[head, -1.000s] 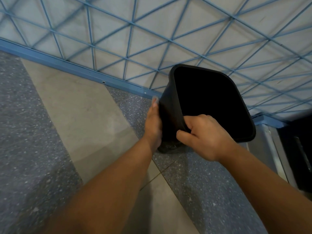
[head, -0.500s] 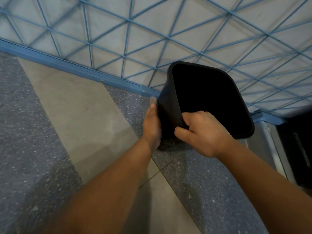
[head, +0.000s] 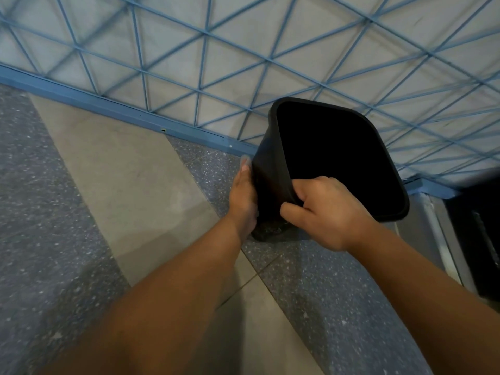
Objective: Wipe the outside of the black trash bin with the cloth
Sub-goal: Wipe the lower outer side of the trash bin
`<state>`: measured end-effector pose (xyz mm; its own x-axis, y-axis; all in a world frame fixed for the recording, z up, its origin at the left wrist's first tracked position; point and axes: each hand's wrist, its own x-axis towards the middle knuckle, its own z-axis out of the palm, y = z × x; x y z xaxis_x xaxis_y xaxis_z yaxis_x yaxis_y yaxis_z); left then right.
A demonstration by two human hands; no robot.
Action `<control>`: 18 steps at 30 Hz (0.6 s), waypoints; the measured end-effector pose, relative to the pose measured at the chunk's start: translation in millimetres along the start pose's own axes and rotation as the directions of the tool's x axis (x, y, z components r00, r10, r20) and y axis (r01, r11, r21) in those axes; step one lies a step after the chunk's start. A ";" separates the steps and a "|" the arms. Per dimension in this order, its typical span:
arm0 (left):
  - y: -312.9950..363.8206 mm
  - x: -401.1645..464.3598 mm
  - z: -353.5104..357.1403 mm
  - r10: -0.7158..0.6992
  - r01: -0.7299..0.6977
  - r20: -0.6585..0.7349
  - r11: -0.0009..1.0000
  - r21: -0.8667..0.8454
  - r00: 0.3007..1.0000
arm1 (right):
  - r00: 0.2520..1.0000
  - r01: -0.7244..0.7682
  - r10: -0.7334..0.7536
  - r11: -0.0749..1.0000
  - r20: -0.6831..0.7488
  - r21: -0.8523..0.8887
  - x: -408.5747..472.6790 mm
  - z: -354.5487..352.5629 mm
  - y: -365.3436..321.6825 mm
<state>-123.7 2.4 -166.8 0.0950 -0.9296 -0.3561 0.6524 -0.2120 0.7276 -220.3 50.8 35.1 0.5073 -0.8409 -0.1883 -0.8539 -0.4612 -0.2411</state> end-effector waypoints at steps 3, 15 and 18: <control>-5.4 5.0 -3.1 0.071 -0.071 0.006 0.997 0.004 0.997 | 1.000 -0.001 0.001 1.000 -0.004 -0.006 1.7 -0.3 0.8; 15.8 -13.7 4.1 -0.011 0.011 0.036 1.000 -0.006 0.999 | 1.000 0.011 -0.010 0.999 0.002 -0.034 1.9 0.7 1.8; 19.4 -20.7 9.4 0.098 -0.098 0.005 0.995 -0.013 0.995 | 1.000 0.016 -0.016 0.999 0.004 -0.035 2.0 -0.2 1.5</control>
<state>-120.1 14.8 -139.9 0.1548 -0.9476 -0.2796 0.6496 -0.1156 0.7514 -220.5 48.3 34.5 0.5213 -0.8322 -0.1887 -0.8492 -0.4842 -0.2107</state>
